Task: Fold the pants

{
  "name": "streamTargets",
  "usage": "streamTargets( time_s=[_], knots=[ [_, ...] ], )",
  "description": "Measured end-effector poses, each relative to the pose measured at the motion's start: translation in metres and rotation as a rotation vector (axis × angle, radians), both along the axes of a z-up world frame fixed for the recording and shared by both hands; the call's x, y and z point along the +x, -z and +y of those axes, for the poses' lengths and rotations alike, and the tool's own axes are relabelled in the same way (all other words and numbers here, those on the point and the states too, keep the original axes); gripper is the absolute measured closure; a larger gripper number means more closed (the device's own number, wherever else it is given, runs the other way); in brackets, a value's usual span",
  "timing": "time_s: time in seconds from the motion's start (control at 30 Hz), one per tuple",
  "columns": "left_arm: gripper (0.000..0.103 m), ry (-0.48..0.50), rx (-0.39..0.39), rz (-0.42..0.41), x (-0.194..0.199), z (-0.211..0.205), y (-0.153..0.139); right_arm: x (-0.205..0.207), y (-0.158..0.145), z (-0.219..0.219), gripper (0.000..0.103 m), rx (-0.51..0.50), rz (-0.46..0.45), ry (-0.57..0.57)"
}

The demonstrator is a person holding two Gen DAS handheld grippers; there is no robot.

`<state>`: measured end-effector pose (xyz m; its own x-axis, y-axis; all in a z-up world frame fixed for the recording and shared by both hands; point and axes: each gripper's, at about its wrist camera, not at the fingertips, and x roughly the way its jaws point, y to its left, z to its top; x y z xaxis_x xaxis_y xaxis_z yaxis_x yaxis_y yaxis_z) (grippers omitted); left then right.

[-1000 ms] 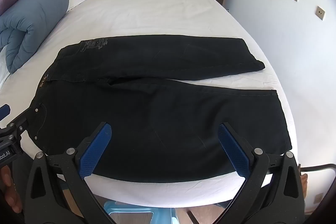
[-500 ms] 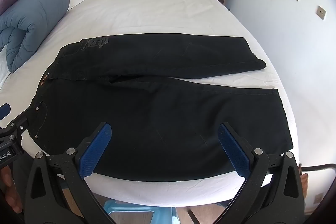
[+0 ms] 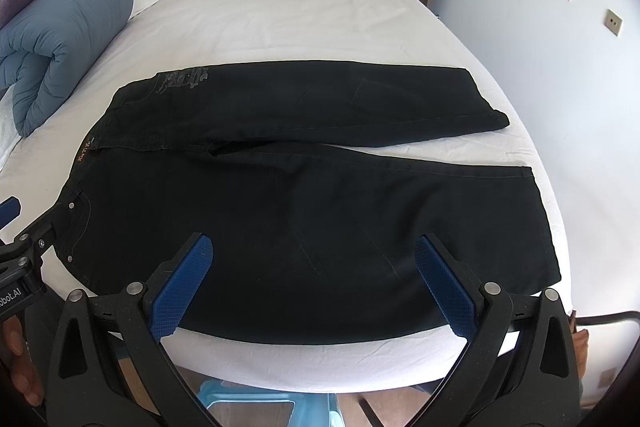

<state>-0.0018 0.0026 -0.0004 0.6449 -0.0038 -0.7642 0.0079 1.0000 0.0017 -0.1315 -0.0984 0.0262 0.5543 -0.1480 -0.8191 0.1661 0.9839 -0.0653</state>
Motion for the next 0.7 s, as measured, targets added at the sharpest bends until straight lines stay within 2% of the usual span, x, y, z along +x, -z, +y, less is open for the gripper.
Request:
streamTargets(
  time_s=[0.7],
  knots=[
    [0.000, 0.002, 0.002, 0.000, 0.0008, 0.0018, 0.0023, -0.0020, 0.0048, 0.0033, 0.000, 0.005, 0.002, -0.002]
  ],
)
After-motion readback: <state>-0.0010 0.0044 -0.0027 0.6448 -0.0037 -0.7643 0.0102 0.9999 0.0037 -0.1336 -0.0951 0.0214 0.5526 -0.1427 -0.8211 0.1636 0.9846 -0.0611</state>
